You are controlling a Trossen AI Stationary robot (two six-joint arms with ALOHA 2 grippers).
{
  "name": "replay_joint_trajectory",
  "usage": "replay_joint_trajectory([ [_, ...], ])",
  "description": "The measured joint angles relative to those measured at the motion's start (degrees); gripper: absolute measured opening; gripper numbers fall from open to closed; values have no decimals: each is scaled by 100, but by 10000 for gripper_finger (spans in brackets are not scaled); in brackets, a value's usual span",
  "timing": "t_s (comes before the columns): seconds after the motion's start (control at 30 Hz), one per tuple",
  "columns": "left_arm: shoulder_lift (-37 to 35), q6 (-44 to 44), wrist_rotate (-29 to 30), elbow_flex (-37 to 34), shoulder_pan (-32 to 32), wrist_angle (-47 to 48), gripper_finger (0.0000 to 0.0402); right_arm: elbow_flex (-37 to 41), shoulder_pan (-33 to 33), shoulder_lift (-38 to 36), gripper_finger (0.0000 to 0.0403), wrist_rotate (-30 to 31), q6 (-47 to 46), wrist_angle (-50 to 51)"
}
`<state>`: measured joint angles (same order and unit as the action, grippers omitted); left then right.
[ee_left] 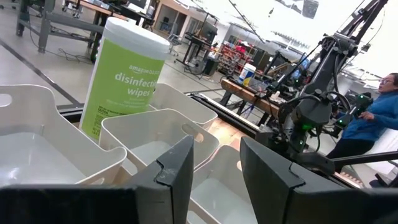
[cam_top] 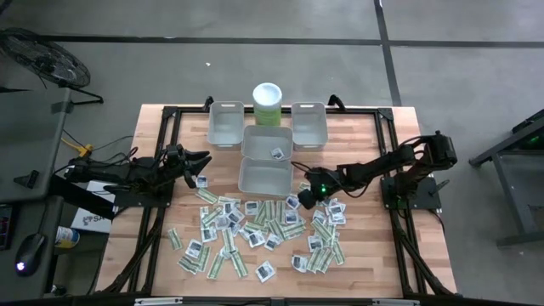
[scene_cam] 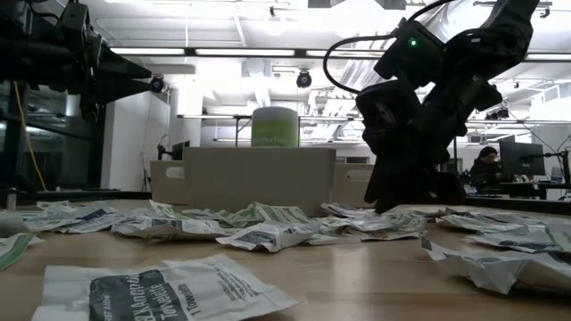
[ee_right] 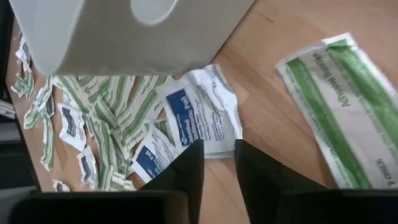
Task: Pick & Place First Aid Supplies
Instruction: Put the alcohol pad into the top center bin
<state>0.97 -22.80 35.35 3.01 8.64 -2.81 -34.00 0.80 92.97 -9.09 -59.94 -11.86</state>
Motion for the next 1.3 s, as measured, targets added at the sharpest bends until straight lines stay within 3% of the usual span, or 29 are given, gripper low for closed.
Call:
replay_joint_trajectory([
  [0.4,0,1,1,-1,1,-2,131,0,0,0,3,-32,242,-2],
  [0.73,1,2,2,-1,2,-2,131,0,1,-207,1,-355,365,-42],
  [1.3,1,2,1,-1,1,-2,131,0,127,-1657,0,-621,496,348],
])
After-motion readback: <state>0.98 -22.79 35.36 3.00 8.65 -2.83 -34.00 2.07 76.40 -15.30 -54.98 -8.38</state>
